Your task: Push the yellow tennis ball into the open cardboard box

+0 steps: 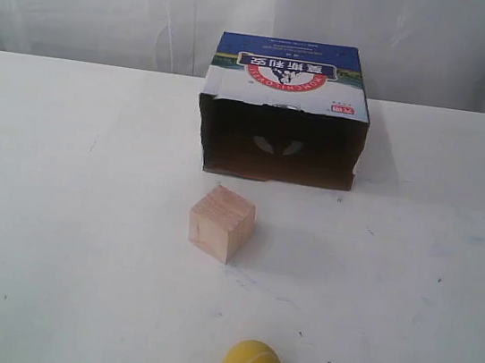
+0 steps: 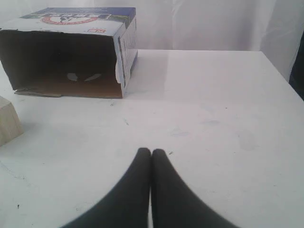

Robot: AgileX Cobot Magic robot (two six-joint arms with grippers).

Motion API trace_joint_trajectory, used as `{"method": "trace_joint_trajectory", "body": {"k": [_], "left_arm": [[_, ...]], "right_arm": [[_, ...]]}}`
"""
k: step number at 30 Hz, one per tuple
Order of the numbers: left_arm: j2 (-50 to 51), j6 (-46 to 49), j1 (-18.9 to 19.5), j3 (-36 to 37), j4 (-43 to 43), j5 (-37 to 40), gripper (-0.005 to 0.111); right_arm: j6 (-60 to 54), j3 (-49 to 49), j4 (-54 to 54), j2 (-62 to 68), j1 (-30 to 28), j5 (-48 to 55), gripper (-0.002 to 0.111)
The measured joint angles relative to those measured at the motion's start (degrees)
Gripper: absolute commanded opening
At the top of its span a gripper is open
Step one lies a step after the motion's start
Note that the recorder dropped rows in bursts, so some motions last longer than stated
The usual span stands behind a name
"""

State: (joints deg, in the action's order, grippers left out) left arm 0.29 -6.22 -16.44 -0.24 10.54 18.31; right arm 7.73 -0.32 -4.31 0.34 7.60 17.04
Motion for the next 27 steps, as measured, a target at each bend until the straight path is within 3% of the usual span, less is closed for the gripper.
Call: {"method": "trace_joint_trajectory", "body": {"k": [27], "left_arm": [[0.0,0.0,0.0,0.0,0.0,0.0,0.000]], "right_arm": [[1.2,0.0,0.0,0.0,0.0,0.0,0.000]]}}
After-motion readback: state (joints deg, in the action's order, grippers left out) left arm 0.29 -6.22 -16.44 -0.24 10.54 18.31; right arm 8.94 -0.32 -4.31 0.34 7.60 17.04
